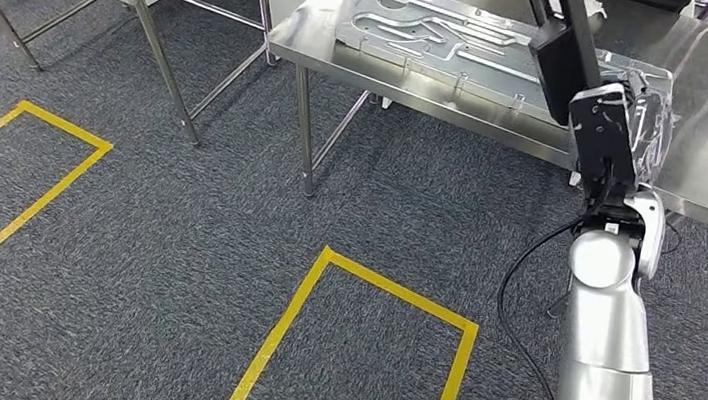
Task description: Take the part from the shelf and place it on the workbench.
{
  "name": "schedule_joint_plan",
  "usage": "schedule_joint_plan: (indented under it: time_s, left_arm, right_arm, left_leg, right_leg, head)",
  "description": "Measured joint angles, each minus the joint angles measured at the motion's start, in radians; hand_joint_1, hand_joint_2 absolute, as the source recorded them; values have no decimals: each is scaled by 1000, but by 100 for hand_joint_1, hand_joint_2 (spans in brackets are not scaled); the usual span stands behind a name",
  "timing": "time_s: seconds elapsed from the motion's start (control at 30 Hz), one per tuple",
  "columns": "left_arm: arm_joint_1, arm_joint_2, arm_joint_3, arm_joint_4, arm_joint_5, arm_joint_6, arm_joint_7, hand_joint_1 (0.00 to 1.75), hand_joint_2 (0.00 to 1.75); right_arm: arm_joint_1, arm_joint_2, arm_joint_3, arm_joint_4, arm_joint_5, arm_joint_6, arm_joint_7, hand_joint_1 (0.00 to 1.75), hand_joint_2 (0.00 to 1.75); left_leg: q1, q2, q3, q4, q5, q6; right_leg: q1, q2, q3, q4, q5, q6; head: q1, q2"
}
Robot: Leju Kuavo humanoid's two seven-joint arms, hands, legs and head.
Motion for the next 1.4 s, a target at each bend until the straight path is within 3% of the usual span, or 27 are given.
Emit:
schedule_joint_plan:
  time_s: [0.03,0.1,0.17,0.3,0.33,0.43,0.47,0.5,0.53,0.57,0.6,0.67,0.8,0.83,0.9,0.97,1.0,1.03,1.1,1.17,1.23,1.27,1.33,1.4]
  left_arm:
    - [2,1,1,0,0,0,0,0,0]
    - [6,4,4,0,-1,-1,1,0,0]
    - [5,7,7,0,-2,-3,1,0,0]
    - [3,8,12,0,-2,-1,2,0,0]
    - [4,8,13,0,-2,-1,2,0,0]
    - [0,8,17,0,-2,0,2,0,0]
    - [0,8,19,0,-2,0,2,0,0]
    - [0,8,21,0,-2,0,2,0,0]
    - [1,8,22,0,-2,1,2,0,0]
    - [1,8,23,0,-1,1,2,0,0]
    - [2,8,25,0,0,3,2,0,0]
    - [1,7,29,0,4,6,4,0,0]
    - [-4,7,40,0,12,18,10,0,0]
    - [-5,6,44,0,12,22,11,0,0]
    - [-7,5,52,0,13,29,14,0,0]
    - [-6,4,57,0,15,36,17,0,0]
    - [-5,4,59,0,15,40,17,0,0]
    - [-5,4,62,0,15,43,17,0,0]
    - [-3,4,68,0,15,49,18,0,0]
    - [-1,4,73,0,14,54,19,0,0]
    - [0,5,75,0,12,58,20,0,0]
    - [-1,4,76,0,11,57,20,0,0]
    - [-1,3,76,0,9,53,19,0,0]
    - [-2,3,76,0,8,46,17,0,0]
  right_arm:
    - [-19,-8,1,21,-6,2,-1,175,175]
    - [-64,-20,10,75,-26,4,-6,175,175]
    - [-113,-35,25,143,-52,3,-15,175,175]
    - [-178,-63,49,222,-83,0,-27,175,175]
    - [-190,-67,54,233,-87,0,-29,175,175]
    - [-213,-79,66,265,-91,0,-32,175,175]
    - [-214,-82,70,275,-92,0,-32,175,175]
    - [-214,-84,74,284,-94,0,-32,175,175]
    - [-215,-87,78,293,-99,0,-32,175,175]
    - [-217,-90,83,300,-106,0,-31,175,175]
    - [-222,-93,88,308,-113,0,-32,175,175]
    - [-237,-95,98,327,-125,0,-33,175,175]
    - [-273,-93,126,364,-190,17,-44,175,175]
    - [-286,-91,133,375,-211,21,-49,175,175]
    - [-310,-85,150,399,-240,24,-54,175,175]
    - [-322,-76,164,421,-250,24,-56,175,175]
    - [-324,-72,170,430,-251,23,-56,175,175]
    - [-325,-67,174,437,-251,22,-55,175,175]
    - [-330,-58,183,451,-251,20,-55,175,175]
    - [-338,-48,189,464,-250,18,-53,175,175]
    - [-343,-44,192,476,-248,17,-50,175,175]
    - [-345,-44,192,479,-248,16,-48,175,175]
    - [-351,-44,192,485,-248,15,-45,175,175]
    - [-360,-44,192,490,-248,14,-44,175,175]
  left_leg:
    - [-1,0,6,-52,37,5]
    - [-7,-2,26,-182,146,18]
    - [-14,-4,36,-251,204,30]
    - [-11,-7,79,-287,199,50]
    - [-9,-8,93,-295,198,54]
    - [-7,-11,117,-304,183,59]
    - [-7,-12,126,-304,175,59]
    - [-7,-12,137,-303,166,58]
    - [-7,-13,149,-302,156,56]
    - [-7,-13,162,-301,145,53]
    - [-7,-13,173,-298,134,49]
    - [-9,-12,182,-296,116,38]
    - [-9,-7,184,-260,103,13]
    - [-8,-7,165,-222,93,9]
    - [-5,-7,91,-98,51,4]
    - [-2,-7,17,-2,7,-2]
    - [-1,-8,-1,2,6,-3]
    - [-1,-9,-1,-30,29,-3]
    - [0,-32,31,-164,128,2]
    - [-3,-59,59,-259,191,13]
    - [-9,-56,72,-277,195,31]
    - [-10,-47,81,-282,198,41]
    - [-9,-25,99,-288,196,56]
    - [-10,-7,110,-290,187,64]
  right_leg:
    - [1,1,14,0,-10,1]
    - [1,5,36,0,-29,6]
    - [1,9,45,-4,-39,17]
    - [0,5,53,21,-36,45]
    - [-1,3,35,59,-43,48]
    - [-6,0,-82,223,-106,57]
    - [-8,-1,-113,249,-120,61]
    - [-10,-2,-129,243,-115,65]
    - [-12,-4,-130,204,-85,67]
    - [-13,-7,-118,142,-34,69]
    - [-13,-11,-104,77,20,68]
    - [-7,-18,-88,-3,78,55]
    - [-7,-7,-68,-18,75,22]
    - [-7,-3,-59,-19,71,15]
    - [-6,7,-48,-20,61,5]
    - [-3,23,-36,-19,50,3]
    - [-2,32,-28,-19,43,4]
    - [-2,42,-18,-19,36,5]
    - [-2,62,1,-19,21,11]
    - [-4,83,10,-19,11,20]
    - [-5,100,9,-13,12,35]
    - [-5,98,9,-7,11,41]
    - [-2,58,-9,35,1,52]
    - [-1,12,-70,138,-38,61]
  head:
    - [0,0]
    - [0,0]
    - [0,0]
    - [0,0]
    - [0,0]
    - [0,0]
    - [0,0]
    - [0,0]
    - [0,0]
    - [0,0]
    - [0,0]
    - [0,0]
    - [1,0]
    - [1,0]
    - [0,0]
    - [1,0]
    - [1,0]
    - [1,0]
    - [1,0]
    - [1,0]
    - [1,0]
    - [1,0]
    - [1,0]
    - [1,0]
